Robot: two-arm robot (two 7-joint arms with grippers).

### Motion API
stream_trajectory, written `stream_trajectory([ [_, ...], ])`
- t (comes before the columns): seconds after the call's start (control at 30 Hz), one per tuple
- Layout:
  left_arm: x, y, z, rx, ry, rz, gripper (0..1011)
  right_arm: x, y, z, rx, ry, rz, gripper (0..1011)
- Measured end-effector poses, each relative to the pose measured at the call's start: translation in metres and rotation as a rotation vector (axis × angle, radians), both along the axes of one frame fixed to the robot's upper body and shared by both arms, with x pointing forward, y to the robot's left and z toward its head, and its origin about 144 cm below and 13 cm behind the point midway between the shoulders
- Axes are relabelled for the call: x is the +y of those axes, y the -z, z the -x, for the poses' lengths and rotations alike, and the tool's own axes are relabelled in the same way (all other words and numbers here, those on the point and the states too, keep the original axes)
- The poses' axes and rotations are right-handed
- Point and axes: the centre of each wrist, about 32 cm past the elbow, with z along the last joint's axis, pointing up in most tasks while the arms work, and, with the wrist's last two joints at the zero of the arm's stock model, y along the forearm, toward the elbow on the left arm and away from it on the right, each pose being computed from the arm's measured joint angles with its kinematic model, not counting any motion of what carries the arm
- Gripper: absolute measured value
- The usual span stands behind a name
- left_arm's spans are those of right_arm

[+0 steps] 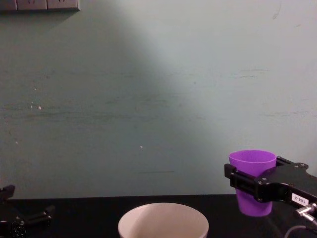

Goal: Pick up the cup and pour the mung beans from the cup into the bowl.

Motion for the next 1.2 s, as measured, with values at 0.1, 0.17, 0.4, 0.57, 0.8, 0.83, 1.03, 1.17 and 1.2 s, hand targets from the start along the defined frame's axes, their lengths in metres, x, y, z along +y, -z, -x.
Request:
stream_trajectory([
  [0.1, 0.0000, 0.0000, 0.0000, 0.000, 0.000, 0.000, 1000, 0.0000, 0.0000, 0.0000, 0.000, 0.000, 0.000, 738],
  [0.17, 0.0000, 0.0000, 0.0000, 0.000, 0.000, 0.000, 1000, 0.0000, 0.0000, 0.0000, 0.000, 0.000, 0.000, 738],
  [0.4, 0.0000, 0.0000, 0.0000, 0.000, 0.000, 0.000, 1000, 0.0000, 0.0000, 0.0000, 0.000, 0.000, 0.000, 738],
  [0.57, 0.0000, 0.0000, 0.0000, 0.000, 0.000, 0.000, 1000, 0.0000, 0.0000, 0.0000, 0.000, 0.000, 0.000, 738],
  [0.8, 0.0000, 0.0000, 0.0000, 0.000, 0.000, 0.000, 1000, 0.0000, 0.0000, 0.0000, 0.000, 0.000, 0.000, 738],
  [0.83, 0.0000, 0.0000, 0.0000, 0.000, 0.000, 0.000, 1000, 0.0000, 0.0000, 0.0000, 0.000, 0.000, 0.000, 738],
  [1.03, 0.0000, 0.0000, 0.0000, 0.000, 0.000, 0.000, 1000, 0.0000, 0.0000, 0.0000, 0.000, 0.000, 0.000, 738],
  [1.17, 0.0000, 0.0000, 0.0000, 0.000, 0.000, 0.000, 1000, 0.0000, 0.0000, 0.0000, 0.000, 0.000, 0.000, 738],
  [1.2, 0.0000, 0.0000, 0.0000, 0.000, 0.000, 0.000, 1000, 0.0000, 0.0000, 0.0000, 0.000, 0.000, 0.000, 738],
])
